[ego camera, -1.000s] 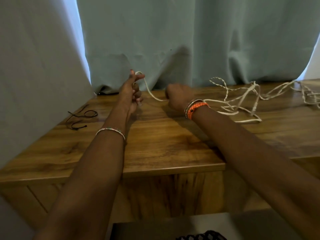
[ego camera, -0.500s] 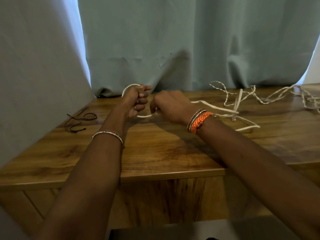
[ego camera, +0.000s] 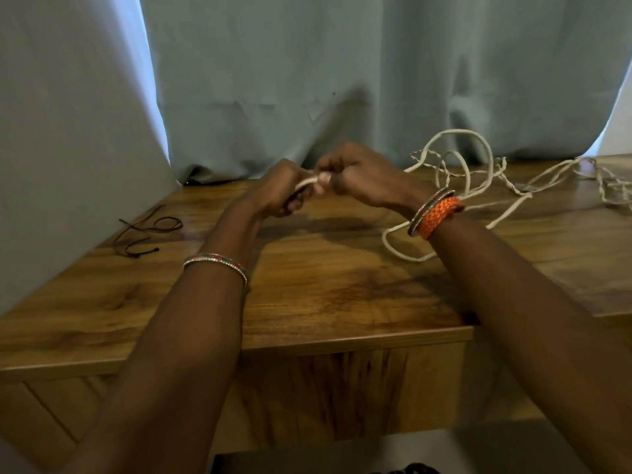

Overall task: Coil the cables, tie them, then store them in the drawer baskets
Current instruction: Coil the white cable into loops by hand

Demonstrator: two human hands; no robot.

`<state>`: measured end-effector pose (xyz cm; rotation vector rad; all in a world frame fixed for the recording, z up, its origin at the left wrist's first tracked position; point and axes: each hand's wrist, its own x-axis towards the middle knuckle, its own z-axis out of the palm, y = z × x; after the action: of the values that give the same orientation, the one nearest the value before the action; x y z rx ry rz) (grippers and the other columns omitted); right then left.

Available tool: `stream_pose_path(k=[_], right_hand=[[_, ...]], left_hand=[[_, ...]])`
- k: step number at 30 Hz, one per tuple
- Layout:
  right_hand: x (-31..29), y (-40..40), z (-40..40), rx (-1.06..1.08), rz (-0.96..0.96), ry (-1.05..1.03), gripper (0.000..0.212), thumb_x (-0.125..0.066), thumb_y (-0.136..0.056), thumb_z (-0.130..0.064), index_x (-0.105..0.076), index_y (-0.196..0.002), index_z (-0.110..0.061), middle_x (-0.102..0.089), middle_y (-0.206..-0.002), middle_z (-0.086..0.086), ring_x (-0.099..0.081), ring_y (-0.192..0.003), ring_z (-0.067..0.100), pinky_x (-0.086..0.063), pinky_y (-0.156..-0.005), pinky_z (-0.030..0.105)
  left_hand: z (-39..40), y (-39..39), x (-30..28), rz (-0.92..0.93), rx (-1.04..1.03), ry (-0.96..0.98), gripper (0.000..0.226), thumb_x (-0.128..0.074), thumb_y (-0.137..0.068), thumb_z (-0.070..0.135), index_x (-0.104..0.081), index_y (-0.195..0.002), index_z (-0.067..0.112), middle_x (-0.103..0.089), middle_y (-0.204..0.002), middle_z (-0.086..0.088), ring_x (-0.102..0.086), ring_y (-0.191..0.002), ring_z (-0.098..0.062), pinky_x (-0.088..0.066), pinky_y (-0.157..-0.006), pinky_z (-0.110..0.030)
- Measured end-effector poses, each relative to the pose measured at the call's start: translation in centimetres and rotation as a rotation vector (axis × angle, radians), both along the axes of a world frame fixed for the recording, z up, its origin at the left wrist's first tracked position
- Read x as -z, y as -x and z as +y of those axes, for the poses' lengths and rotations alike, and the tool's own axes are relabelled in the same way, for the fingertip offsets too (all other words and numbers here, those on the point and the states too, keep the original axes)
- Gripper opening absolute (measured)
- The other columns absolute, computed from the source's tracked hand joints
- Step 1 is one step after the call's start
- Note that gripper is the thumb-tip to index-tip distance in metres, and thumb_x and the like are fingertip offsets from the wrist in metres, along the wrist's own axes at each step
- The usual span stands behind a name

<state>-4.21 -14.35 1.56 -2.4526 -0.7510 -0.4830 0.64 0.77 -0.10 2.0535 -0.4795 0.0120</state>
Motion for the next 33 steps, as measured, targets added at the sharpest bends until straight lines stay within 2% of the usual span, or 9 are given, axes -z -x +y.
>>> stream_pose_path(k=[4,9,12,17,20,22,25,29,33], right_hand=[[0.3,-1.3,-0.4,0.062,-0.136,-0.115,0.025,-0.051,-0.091,-0.015,-0.06,-0.069,-0.024,-0.046,-0.053,-0.01,-0.041,-0.056,0.003,-0.033,-0.062,0.029],[0.4,-3.9,-1.9,0.122,-0.244,-0.331,0.024,-0.051,-0.093,-0.017,-0.061,-0.073,-0.026,-0.05,-0.053,-0.016,-0.041,-0.055,-0.001,-0.031,-0.058,0.025],[0.9,-5.7,-3.2,0.105,-0.282,-0.475,0.022,-0.052,-0.093,-0.018,-0.063,-0.074,-0.021,-0.048,-0.058,-0.013,-0.042,-0.059,0.007,-0.033,-0.062,0.027],[1.8,-7.9,-3.4,0.156,-0.231,-0.6,0.024,-0.052,-0.089,-0.03,-0.061,-0.067,-0.031,-0.057,-0.067,0.003,-0.049,-0.066,0.017,-0.039,-0.065,0.035],[2.5,-7.6,-2.1,0.146,-0.151,-0.634,0.03,-0.047,-0.09,-0.031,-0.067,-0.079,-0.012,-0.064,-0.079,0.01,-0.056,-0.077,0.019,-0.045,-0.073,0.038],[3.8,-7.2,-1.2,0.176,-0.149,-0.474,0.04,-0.04,-0.087,-0.03,-0.068,-0.094,-0.003,-0.065,-0.086,0.012,-0.056,-0.08,0.02,-0.041,-0.071,0.033],[5.5,-6.5,-0.2,0.222,-0.112,-0.084,0.022,-0.042,-0.094,-0.019,-0.059,-0.101,-0.007,-0.064,-0.1,0.016,-0.059,-0.092,0.032,-0.04,-0.074,0.032],[5.9,-4.7,0.7,0.324,0.003,0.328,0.025,-0.048,-0.091,-0.016,-0.052,-0.114,-0.01,-0.06,-0.115,0.014,-0.056,-0.103,0.031,-0.034,-0.072,0.028],[5.6,-2.2,1.8,0.342,-0.086,0.487,0.024,-0.044,-0.094,-0.02,-0.056,-0.113,-0.012,-0.062,-0.113,0.013,-0.059,-0.102,0.031,-0.04,-0.075,0.032]], left_hand=[[0.3,-0.3,-0.2,0.122,0.122,0.168,0.033,-0.024,-0.089,0.012,-0.029,-0.057,0.015,-0.022,-0.034,0.008,-0.015,-0.029,-0.006,-0.015,-0.038,-0.016],[0.1,-0.1,-0.3,0.345,0.423,0.48,0.051,-0.023,-0.096,0.029,-0.041,-0.049,0.02,-0.025,-0.034,0.01,-0.017,-0.027,-0.003,-0.004,-0.04,-0.024],[-0.7,0.6,-0.9,0.423,0.53,0.557,0.044,-0.023,-0.098,0.033,-0.038,-0.06,0.018,-0.027,-0.034,0.011,-0.02,-0.025,-0.002,-0.008,-0.035,-0.021],[-1.8,1.6,-1.1,0.514,0.66,0.627,0.046,-0.03,-0.092,0.031,-0.049,-0.053,0.018,-0.034,-0.037,0.007,-0.033,-0.033,-0.006,-0.028,-0.034,-0.015],[-2.4,2.0,-1.2,0.424,0.66,0.792,0.046,-0.032,-0.09,0.025,-0.052,-0.05,0.017,-0.039,-0.04,0.004,-0.046,-0.046,-0.012,-0.048,-0.051,-0.02],[-2.5,2.1,-1.3,0.373,0.652,0.925,0.029,-0.039,-0.083,0.017,-0.055,-0.058,0.015,-0.045,-0.046,0.004,-0.054,-0.051,-0.012,-0.053,-0.058,-0.023],[-2.2,1.6,-1.4,0.282,0.611,0.976,0.011,-0.038,-0.08,0.01,-0.047,-0.078,0.016,-0.044,-0.049,0.01,-0.042,-0.039,-0.001,-0.04,-0.043,-0.014],[-1.0,0.4,-1.2,0.243,0.491,0.999,0.025,-0.024,-0.097,0.01,-0.042,-0.08,0.018,-0.038,-0.043,0.009,-0.03,-0.031,-0.002,-0.023,-0.033,-0.012],[0.2,-0.4,-1.1,0.2,0.373,1.094,0.028,-0.025,-0.1,0.013,-0.045,-0.081,0.016,-0.038,-0.042,0.009,-0.028,-0.031,-0.003,-0.021,-0.033,-0.012]])
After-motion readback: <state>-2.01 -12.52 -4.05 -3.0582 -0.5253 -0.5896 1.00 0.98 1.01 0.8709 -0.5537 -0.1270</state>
